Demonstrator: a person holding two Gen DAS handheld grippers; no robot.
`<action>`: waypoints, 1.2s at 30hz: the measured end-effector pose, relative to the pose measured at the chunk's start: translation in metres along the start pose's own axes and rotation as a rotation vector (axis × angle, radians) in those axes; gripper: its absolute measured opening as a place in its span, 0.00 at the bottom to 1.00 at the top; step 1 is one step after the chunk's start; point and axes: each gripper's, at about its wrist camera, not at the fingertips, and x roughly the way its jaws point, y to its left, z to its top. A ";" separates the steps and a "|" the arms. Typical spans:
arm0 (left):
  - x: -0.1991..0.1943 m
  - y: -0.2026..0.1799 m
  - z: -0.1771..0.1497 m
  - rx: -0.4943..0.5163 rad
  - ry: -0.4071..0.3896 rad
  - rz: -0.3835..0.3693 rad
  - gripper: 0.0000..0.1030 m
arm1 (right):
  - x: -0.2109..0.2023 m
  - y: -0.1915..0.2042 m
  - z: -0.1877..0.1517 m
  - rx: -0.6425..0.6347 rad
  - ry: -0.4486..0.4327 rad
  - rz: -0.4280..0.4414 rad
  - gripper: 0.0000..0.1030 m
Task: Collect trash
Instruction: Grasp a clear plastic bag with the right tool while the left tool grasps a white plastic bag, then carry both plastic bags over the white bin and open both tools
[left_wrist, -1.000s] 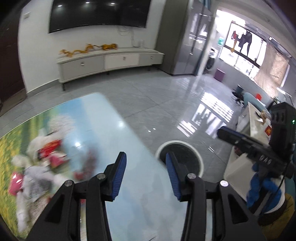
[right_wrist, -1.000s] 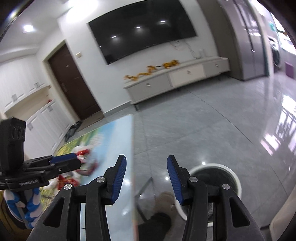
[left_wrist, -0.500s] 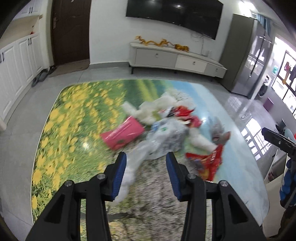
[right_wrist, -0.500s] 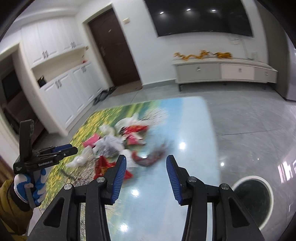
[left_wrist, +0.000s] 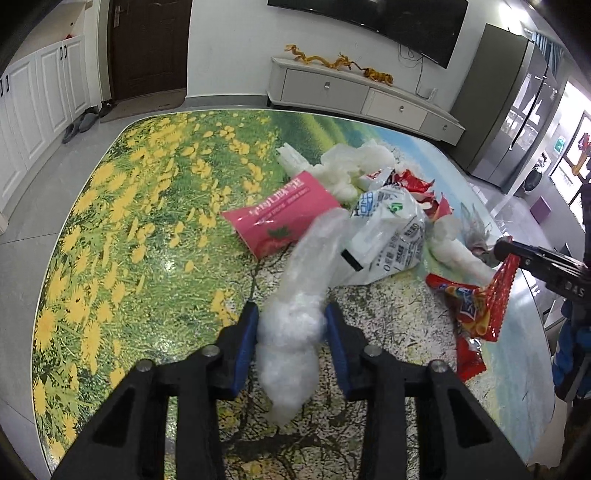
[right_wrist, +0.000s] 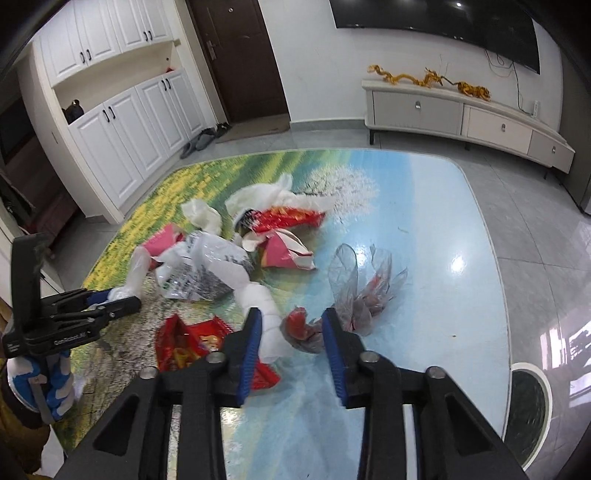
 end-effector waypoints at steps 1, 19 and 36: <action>0.000 0.001 0.000 -0.004 -0.001 -0.007 0.31 | 0.001 -0.002 0.000 0.006 0.001 0.000 0.15; -0.071 -0.028 0.000 0.013 -0.135 -0.038 0.28 | -0.081 -0.003 -0.008 0.024 -0.169 0.054 0.08; -0.039 -0.267 0.031 0.357 -0.018 -0.302 0.28 | -0.191 -0.165 -0.099 0.355 -0.328 -0.129 0.09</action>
